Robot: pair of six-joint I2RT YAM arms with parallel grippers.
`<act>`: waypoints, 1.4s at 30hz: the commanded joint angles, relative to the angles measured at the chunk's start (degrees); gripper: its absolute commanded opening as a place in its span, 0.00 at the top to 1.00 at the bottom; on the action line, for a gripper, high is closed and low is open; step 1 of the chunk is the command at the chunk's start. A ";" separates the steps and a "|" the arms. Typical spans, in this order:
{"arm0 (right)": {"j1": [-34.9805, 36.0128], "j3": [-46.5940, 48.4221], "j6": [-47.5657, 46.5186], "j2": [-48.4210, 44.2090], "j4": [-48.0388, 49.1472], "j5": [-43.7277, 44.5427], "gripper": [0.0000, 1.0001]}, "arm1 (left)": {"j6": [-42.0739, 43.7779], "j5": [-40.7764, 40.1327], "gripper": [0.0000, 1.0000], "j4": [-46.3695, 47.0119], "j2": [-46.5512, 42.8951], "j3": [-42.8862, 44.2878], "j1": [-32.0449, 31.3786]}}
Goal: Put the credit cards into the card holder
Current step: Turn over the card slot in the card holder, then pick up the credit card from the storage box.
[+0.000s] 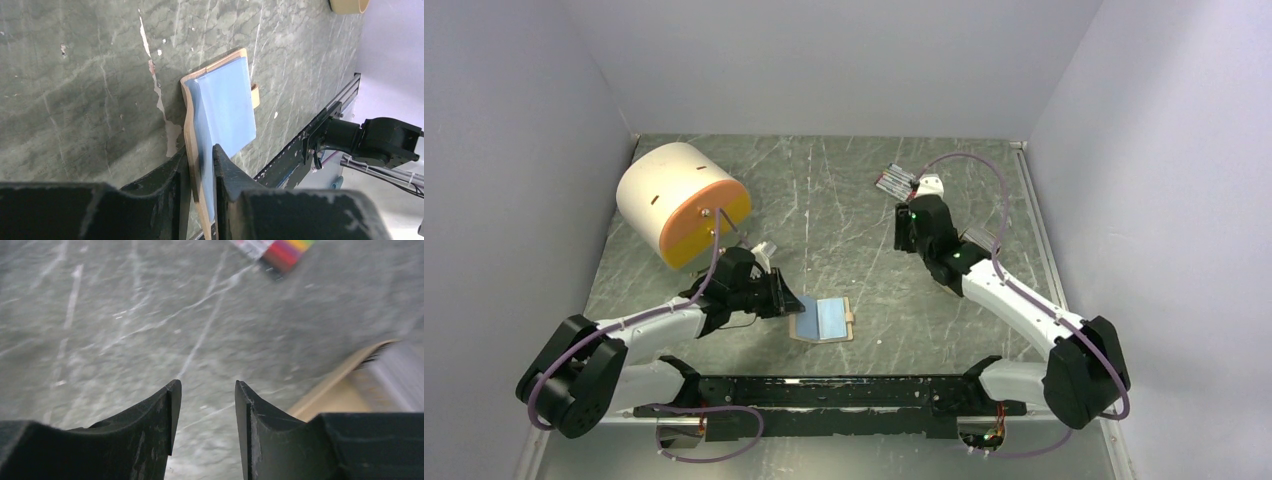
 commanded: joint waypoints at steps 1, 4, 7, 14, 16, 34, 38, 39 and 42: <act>-2.94 2.88 -19.59 2.09 -4.57 9.00 0.52 | 1.49 2.28 0.74 1.17 -0.17 0.56 -0.03; -3.65 2.04 -29.14 3.53 -5.17 15.09 0.52 | 1.74 3.14 0.76 2.06 0.61 0.08 0.02; -8.77 1.93 -32.58 4.25 -7.50 12.61 0.52 | 2.87 3.36 0.79 1.20 1.56 0.35 -0.02; -16.61 -0.07 -37.44 7.25 -6.81 12.51 0.48 | 3.76 4.13 0.82 2.86 1.65 0.00 0.00; -18.23 0.84 -37.99 9.36 -7.98 11.48 0.42 | 3.58 3.91 0.82 4.07 2.43 0.09 -0.03; -20.41 2.38 -49.06 20.58 2.67 23.55 0.36 | 2.43 5.32 0.80 5.68 3.66 1.35 0.02; -20.48 2.41 -49.33 22.16 2.85 22.08 0.37 | 1.87 6.37 0.80 7.02 4.75 0.89 0.01; -20.47 2.28 -49.60 22.54 3.23 22.68 0.37 | 1.86 6.42 0.80 7.06 4.91 0.89 0.02; -20.63 2.16 -50.43 22.98 4.00 22.80 0.37 | 2.16 6.25 0.79 6.82 5.14 0.89 0.00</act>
